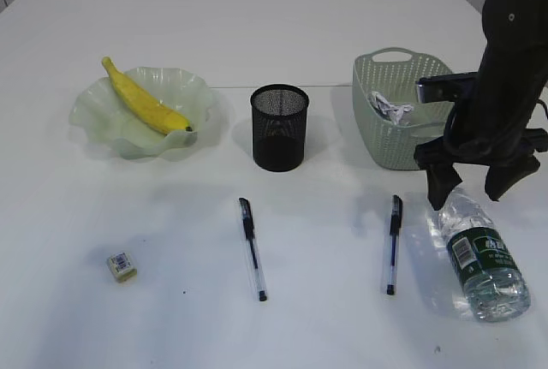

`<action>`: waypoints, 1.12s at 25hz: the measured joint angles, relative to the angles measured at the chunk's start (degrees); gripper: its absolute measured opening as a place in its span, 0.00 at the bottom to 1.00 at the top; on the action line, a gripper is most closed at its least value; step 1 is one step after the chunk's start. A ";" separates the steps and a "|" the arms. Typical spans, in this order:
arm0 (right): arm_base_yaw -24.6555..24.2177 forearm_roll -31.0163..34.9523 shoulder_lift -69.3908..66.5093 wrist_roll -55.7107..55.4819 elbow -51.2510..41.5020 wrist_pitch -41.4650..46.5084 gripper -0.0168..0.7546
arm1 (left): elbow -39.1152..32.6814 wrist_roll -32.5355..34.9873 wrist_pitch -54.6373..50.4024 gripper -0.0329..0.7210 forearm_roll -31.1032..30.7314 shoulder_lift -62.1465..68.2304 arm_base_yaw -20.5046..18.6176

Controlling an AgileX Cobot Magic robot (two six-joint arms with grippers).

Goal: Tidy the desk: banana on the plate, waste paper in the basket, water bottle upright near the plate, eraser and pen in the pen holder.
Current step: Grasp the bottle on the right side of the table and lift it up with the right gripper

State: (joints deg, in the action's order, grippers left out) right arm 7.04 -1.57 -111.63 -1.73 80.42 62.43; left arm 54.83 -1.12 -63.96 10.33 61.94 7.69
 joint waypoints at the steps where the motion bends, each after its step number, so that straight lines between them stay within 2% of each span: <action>1: 0.00 0.00 -0.27 -0.07 0.00 -0.24 0.83 | 0.00 0.00 0.00 0.45 0.00 0.00 0.00; 22: 0.00 -1.00 -6.32 -2.00 0.00 -2.66 0.82 | 0.00 0.00 0.10 0.45 0.00 0.00 0.00; 28: 0.00 -1.23 -6.72 -2.09 0.00 -3.02 0.72 | 0.00 0.00 0.41 0.45 0.00 0.00 0.00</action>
State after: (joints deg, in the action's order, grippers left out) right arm 7.04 -2.80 -118.34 -3.82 80.42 59.42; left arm 54.83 -1.12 -63.54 10.33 61.94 7.69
